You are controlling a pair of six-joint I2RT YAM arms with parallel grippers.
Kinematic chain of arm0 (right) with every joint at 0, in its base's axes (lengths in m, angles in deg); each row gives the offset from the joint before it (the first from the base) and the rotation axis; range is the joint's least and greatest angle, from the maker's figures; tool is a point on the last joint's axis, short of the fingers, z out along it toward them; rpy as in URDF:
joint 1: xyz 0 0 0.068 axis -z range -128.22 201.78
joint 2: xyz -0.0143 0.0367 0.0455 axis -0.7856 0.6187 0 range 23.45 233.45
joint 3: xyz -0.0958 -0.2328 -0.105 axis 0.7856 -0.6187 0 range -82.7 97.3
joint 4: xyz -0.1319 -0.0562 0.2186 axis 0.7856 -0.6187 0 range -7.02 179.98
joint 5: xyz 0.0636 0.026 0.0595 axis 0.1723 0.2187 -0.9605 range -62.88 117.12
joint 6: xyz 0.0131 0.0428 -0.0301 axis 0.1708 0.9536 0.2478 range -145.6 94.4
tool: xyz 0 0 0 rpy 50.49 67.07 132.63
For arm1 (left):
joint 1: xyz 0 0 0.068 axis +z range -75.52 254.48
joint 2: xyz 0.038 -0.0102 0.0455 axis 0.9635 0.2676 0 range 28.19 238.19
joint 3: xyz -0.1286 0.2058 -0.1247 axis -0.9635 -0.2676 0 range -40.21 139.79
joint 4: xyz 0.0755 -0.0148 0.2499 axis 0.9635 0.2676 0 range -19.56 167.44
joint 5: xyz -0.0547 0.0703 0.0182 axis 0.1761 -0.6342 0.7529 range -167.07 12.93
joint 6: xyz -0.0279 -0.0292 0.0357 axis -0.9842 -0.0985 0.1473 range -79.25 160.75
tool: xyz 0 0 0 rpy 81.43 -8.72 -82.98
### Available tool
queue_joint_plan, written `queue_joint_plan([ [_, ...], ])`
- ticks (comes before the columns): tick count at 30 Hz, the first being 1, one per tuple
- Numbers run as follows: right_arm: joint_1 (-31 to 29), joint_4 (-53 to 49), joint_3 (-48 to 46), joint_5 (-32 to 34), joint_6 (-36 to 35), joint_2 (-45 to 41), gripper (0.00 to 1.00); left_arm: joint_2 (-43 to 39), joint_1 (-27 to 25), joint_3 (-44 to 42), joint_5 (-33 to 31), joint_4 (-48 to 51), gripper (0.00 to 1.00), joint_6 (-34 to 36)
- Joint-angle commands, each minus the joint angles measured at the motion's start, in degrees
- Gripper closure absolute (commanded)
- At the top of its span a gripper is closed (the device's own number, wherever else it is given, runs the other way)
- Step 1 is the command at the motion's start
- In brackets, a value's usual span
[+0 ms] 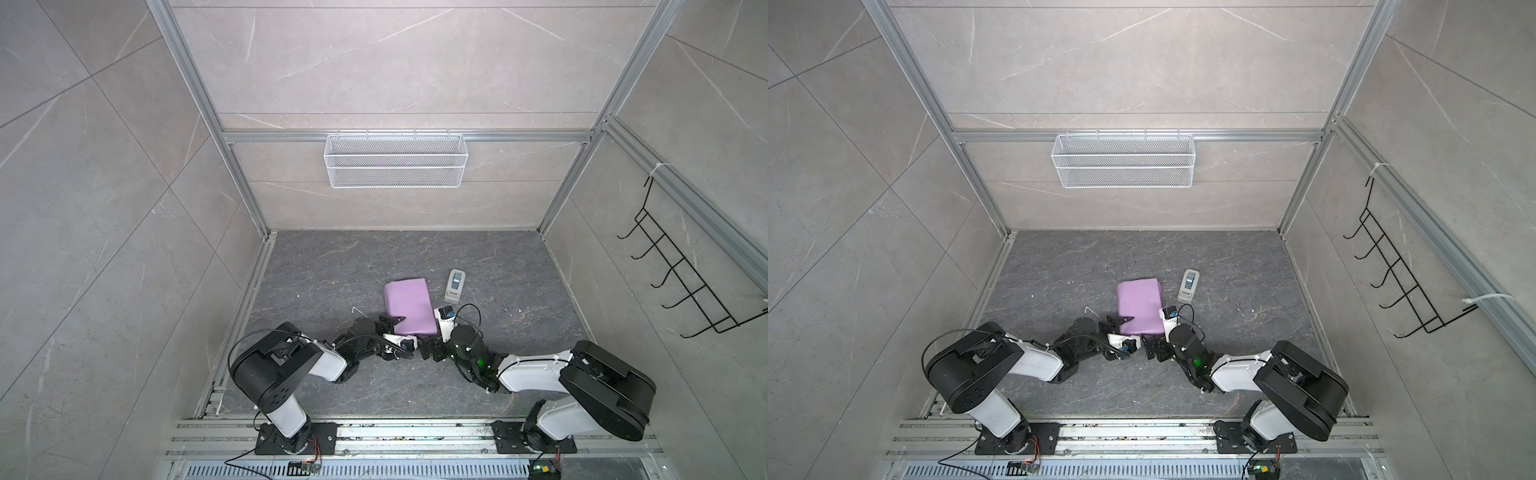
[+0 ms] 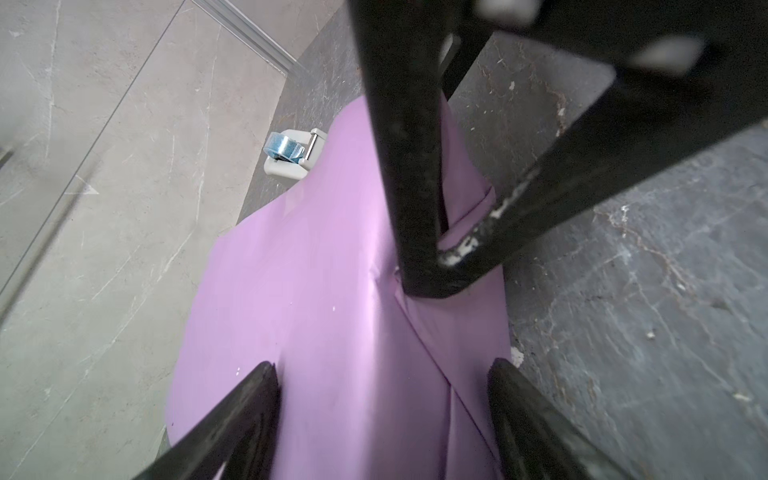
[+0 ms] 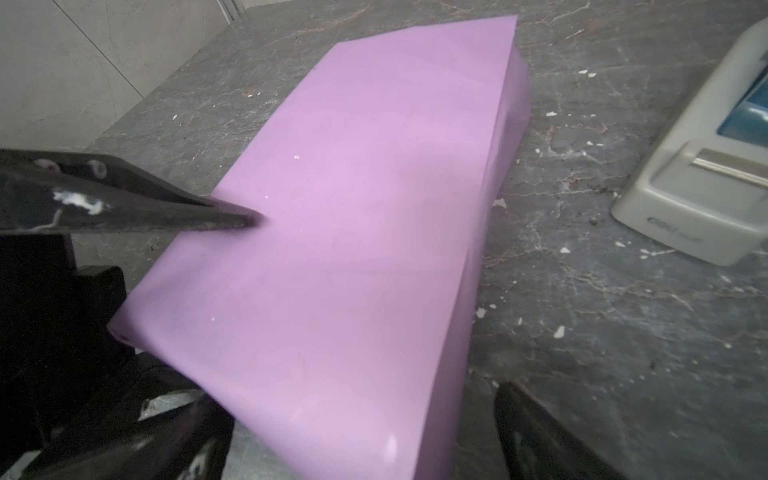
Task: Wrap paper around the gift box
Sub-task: 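Press the folded flap against the box end with both grippers, then lift the right gripper off the box and swing it toward the tape dispenser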
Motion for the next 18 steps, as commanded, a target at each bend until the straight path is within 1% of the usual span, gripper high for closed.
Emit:
queue_joint_plan([
  [1,0.2,-0.7,1.6,1.6,1.9,-1.7,0.02,0.0,0.4,0.3,0.7,2.6,0.20,-1.4],
  [7,0.2,-2.7,1.6,1.1,2.6,-3.9,0.02,0.3,0.3,0.6,0.3,2.7,0.20,-1.9],
  [10,0.3,-6.2,0.8,1.0,2.7,-7.4,0.02,0.4,0.7,0.6,0.1,2.4,0.21,-2.4],
  [13,1.0,-11.4,-0.7,1.2,2.6,-12.9,0.02,0.4,1.3,0.6,0.9,2.6,0.22,-2.8],
  [18,3.2,-24.2,-0.7,1.7,1.4,-23.9,0.00,1.2,1.5,0.8,1.4,2.7,0.23,-2.7],
])
